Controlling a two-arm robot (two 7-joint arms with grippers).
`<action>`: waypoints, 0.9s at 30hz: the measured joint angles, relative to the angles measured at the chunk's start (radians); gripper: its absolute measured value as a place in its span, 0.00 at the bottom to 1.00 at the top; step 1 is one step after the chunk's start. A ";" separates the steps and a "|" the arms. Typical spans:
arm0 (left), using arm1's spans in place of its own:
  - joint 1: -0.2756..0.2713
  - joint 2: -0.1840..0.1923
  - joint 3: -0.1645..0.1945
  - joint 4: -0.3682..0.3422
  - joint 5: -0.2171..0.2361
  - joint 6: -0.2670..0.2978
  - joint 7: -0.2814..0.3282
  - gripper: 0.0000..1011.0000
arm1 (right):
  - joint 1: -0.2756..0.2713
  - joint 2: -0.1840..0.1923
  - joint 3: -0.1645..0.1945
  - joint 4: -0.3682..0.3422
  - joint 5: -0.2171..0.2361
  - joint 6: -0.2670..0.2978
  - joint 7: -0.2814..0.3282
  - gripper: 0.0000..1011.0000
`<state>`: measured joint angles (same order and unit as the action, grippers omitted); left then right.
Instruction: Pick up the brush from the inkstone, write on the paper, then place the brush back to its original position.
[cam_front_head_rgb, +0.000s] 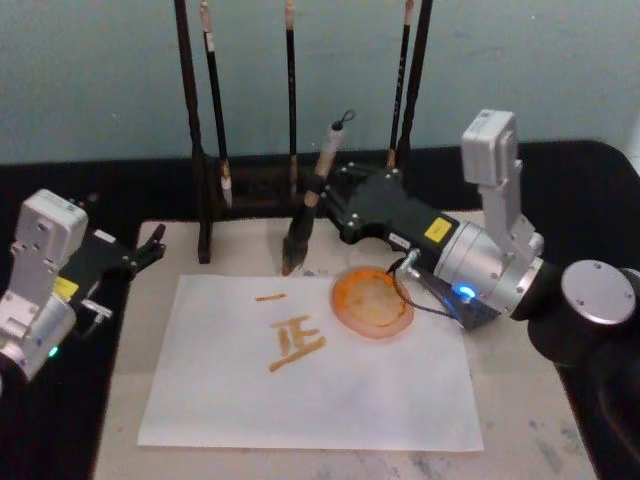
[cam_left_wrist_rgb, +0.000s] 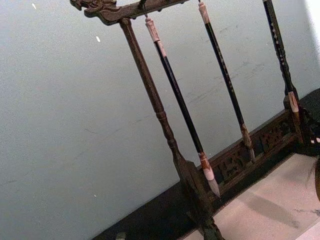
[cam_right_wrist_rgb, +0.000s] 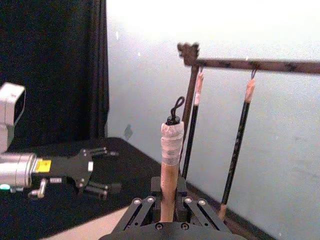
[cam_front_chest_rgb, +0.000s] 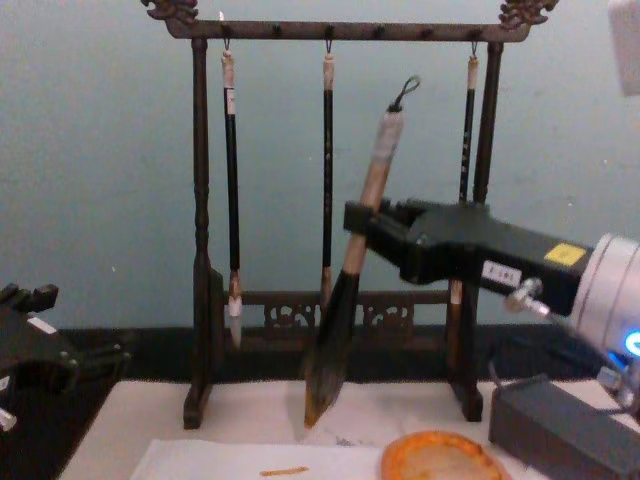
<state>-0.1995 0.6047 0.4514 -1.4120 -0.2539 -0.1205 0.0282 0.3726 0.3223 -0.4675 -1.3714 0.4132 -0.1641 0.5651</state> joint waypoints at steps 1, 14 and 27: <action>0.000 0.000 0.000 0.000 0.000 0.000 0.000 1.00 | -0.004 0.002 0.003 -0.008 0.002 -0.001 -0.001 0.17; 0.000 0.000 0.000 0.000 0.000 0.000 0.000 1.00 | -0.104 0.050 0.106 -0.132 0.095 -0.004 -0.050 0.17; 0.000 0.000 0.000 0.000 0.000 0.000 0.000 1.00 | -0.232 0.099 0.214 -0.220 0.227 0.051 -0.085 0.17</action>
<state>-0.1995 0.6046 0.4514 -1.4119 -0.2539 -0.1205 0.0283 0.1410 0.4213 -0.2534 -1.5913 0.6400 -0.1134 0.4803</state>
